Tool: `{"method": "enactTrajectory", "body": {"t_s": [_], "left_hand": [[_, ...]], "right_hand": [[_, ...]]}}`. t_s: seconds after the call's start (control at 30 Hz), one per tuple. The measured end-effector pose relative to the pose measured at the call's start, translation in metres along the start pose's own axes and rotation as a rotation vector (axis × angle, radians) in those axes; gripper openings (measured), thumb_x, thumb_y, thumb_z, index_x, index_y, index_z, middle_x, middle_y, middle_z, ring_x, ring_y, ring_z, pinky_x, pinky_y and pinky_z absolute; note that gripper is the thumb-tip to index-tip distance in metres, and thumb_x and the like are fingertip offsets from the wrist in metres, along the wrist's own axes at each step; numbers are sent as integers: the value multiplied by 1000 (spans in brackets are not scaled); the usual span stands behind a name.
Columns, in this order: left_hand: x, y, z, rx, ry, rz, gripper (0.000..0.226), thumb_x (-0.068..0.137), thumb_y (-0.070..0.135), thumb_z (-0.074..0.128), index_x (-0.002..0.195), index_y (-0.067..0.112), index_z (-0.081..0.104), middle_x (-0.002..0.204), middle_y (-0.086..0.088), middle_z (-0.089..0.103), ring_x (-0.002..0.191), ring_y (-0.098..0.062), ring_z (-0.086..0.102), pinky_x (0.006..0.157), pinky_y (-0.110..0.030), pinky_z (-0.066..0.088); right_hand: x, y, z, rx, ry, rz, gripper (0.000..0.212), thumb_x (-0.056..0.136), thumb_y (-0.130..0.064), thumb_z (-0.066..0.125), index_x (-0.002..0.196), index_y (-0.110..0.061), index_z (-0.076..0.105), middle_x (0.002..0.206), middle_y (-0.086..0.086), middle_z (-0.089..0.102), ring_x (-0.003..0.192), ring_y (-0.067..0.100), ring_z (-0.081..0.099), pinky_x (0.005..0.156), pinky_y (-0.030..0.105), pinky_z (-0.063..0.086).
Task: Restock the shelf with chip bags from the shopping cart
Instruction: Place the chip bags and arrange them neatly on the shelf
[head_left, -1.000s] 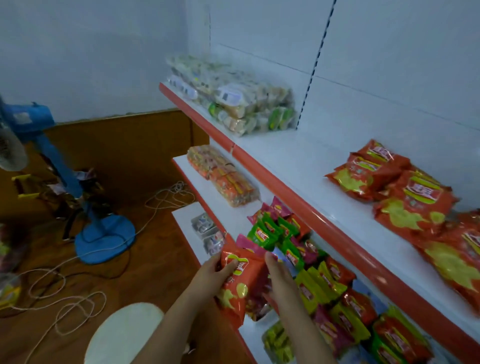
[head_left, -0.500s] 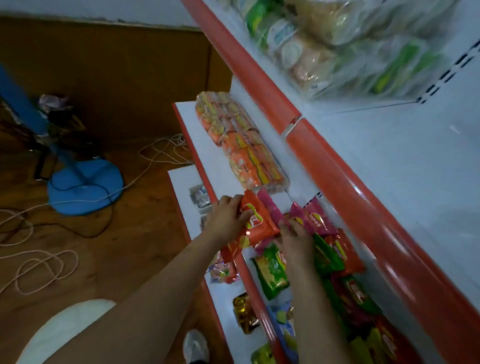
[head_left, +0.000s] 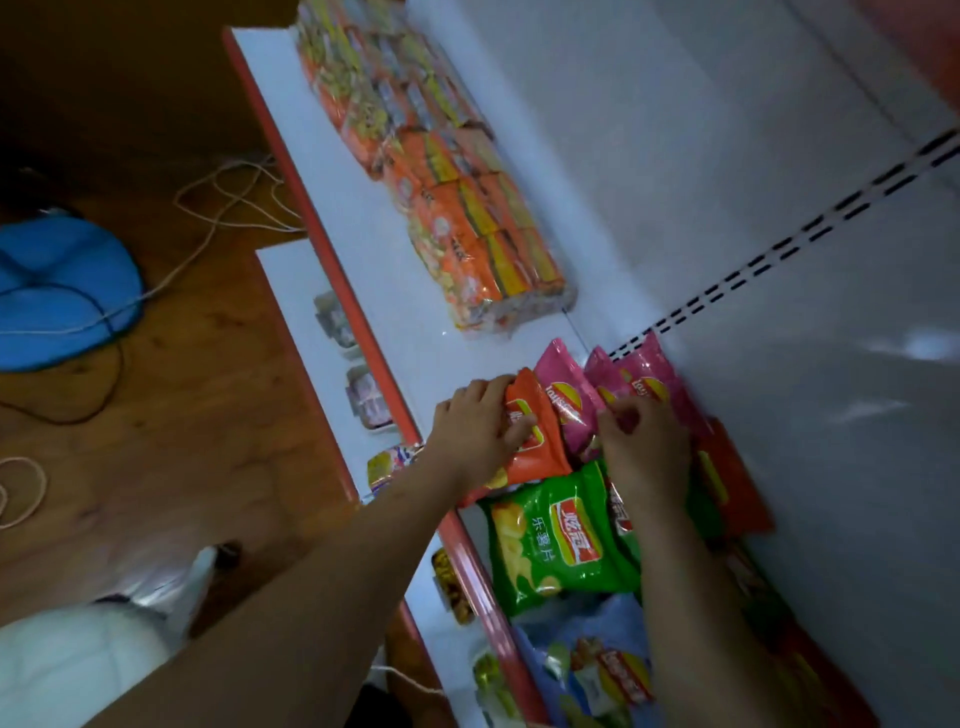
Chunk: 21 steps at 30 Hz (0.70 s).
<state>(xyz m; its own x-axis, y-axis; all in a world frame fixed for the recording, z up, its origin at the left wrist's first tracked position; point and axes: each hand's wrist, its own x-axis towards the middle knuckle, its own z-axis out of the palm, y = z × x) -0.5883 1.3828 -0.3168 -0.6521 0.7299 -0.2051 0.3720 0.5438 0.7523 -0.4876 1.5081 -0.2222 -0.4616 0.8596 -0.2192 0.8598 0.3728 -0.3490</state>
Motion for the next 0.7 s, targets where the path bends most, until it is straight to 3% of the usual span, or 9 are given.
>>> {"method": "enactTrajectory", "body": {"t_s": [0.1, 0.17, 0.27, 0.4, 0.5, 0.63, 0.7], "left_hand": [[-6, -2, 0, 13, -12, 17, 67, 93, 58, 48, 148, 24, 31, 143, -3, 47, 130, -26, 44, 107, -44, 32], [-5, -1, -5, 17, -45, 29, 69, 91, 60, 50, 147, 26, 32, 143, -1, 48, 129, -25, 46, 108, -45, 32], [-2, -2, -3, 85, -145, 68, 73, 87, 64, 52, 147, 27, 33, 139, 1, 53, 127, -24, 48, 107, -48, 33], [-4, -8, 9, 51, -152, 101, 80, 83, 66, 56, 148, 28, 30, 141, 2, 53, 129, -23, 48, 109, -49, 34], [-4, -11, 14, -72, -161, 83, 88, 78, 69, 57, 150, 31, 23, 144, 4, 50, 129, -22, 51, 108, -52, 39], [-18, -5, 9, -98, -50, 49, 89, 79, 76, 50, 151, 31, 24, 149, 4, 45, 137, -21, 42, 113, -54, 30], [-28, 3, 2, -161, 16, -16, 84, 84, 71, 50, 152, 29, 23, 153, 0, 39, 140, -23, 37, 114, -54, 30]], "right_hand": [[-5, 7, 5, 73, 12, -18, 39, 98, -32, 49, 130, -9, 55, 121, 12, 64, 114, 31, 59, 94, 35, 43], [2, 16, 11, -18, 120, -91, 42, 95, -40, 45, 126, -15, 58, 119, 12, 66, 111, 33, 60, 96, 42, 48], [12, 22, 15, -139, 147, -48, 53, 93, -53, 29, 125, -21, 56, 116, 10, 68, 110, 34, 60, 99, 53, 45], [25, 21, 15, -161, 65, 10, 45, 100, -46, 27, 117, -19, 59, 111, 11, 66, 117, 34, 52, 107, 52, 32], [32, 26, 12, -211, 55, -24, 42, 98, -45, 32, 113, -20, 61, 108, 13, 65, 113, 35, 53, 103, 50, 37], [20, 34, 1, -202, 275, -124, 40, 94, -38, 35, 93, -13, 67, 89, 11, 61, 92, 31, 57, 85, 41, 44], [6, 40, -7, -159, 349, -156, 32, 95, -32, 43, 94, -10, 66, 91, 12, 63, 88, 30, 56, 76, 37, 41]]}}
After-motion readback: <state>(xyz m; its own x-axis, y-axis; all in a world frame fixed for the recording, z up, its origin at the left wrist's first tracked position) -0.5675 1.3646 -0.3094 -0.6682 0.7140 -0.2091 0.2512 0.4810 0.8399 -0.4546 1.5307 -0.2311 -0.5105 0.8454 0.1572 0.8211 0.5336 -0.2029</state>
